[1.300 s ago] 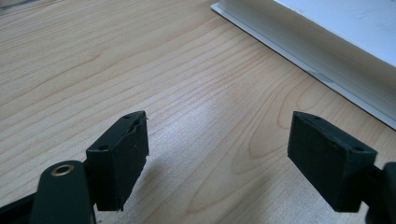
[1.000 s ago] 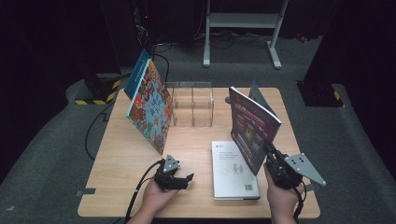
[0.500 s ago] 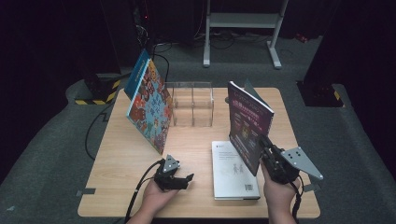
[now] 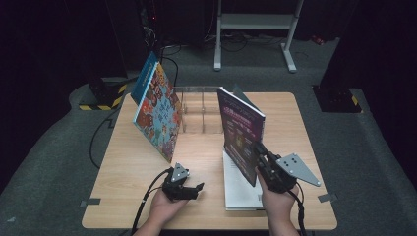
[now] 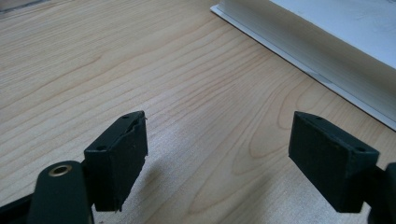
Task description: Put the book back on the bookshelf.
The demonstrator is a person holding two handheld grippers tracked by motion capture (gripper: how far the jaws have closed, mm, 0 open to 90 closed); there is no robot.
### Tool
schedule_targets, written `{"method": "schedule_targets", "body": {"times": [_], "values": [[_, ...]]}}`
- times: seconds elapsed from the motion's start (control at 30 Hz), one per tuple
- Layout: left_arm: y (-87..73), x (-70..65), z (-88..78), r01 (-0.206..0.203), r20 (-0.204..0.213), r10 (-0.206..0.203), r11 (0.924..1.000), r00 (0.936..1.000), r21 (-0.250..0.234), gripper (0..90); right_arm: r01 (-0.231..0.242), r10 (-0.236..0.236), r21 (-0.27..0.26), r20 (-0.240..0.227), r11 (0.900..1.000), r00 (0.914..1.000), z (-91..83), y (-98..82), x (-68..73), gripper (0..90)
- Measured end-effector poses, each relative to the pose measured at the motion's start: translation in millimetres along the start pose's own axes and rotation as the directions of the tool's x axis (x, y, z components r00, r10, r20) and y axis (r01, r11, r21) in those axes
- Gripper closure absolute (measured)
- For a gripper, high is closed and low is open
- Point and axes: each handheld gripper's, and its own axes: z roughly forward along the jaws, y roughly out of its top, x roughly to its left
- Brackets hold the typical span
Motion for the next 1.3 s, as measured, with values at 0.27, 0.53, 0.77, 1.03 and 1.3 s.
{"method": "schedule_targets", "body": {"times": [0.27, 0.53, 0.77, 1.03, 1.3], "values": [[-0.1, 1.5, -0.7, 0.011, 0.006, -0.011, 0.9999, 0.9999, -0.011, 19.8, 0.020, -0.020, 0.010, -0.068, 1.000, 0.9975, 24.7, 4.2, 25.7, 84.9], [-0.2, 1.5, -0.9, 0.008, 0.009, -0.008, 0.9999, 0.9999, -0.010, 19.7, 0.020, -0.017, 0.024, -0.105, 1.000, 0.9943, 48.8, 4.0, 42.5, 84.9], [-0.7, 1.3, -1.2, 0.008, 0.012, -0.008, 0.9999, 0.9999, -0.012, 19.7, 0.015, -0.011, 0.032, -0.113, 0.999, 0.9935, 71.2, -2.7, 50.7, 84.9], [-1.0, 1.4, -1.7, 0.016, 0.016, -0.016, 0.9997, 0.9997, -0.016, 19.7, 0.012, -0.006, 0.057, -0.096, 0.998, 0.9954, 93.7, -8.9, 49.5, 84.9], [-0.9, 1.7, -2.0, 0.007, 0.015, -0.006, 0.9999, 0.9999, -0.016, 19.7, 0.021, -0.016, 0.055, -0.097, 0.998, 0.9952, 80.3, -20.8, 54.0, 84.3]]}}
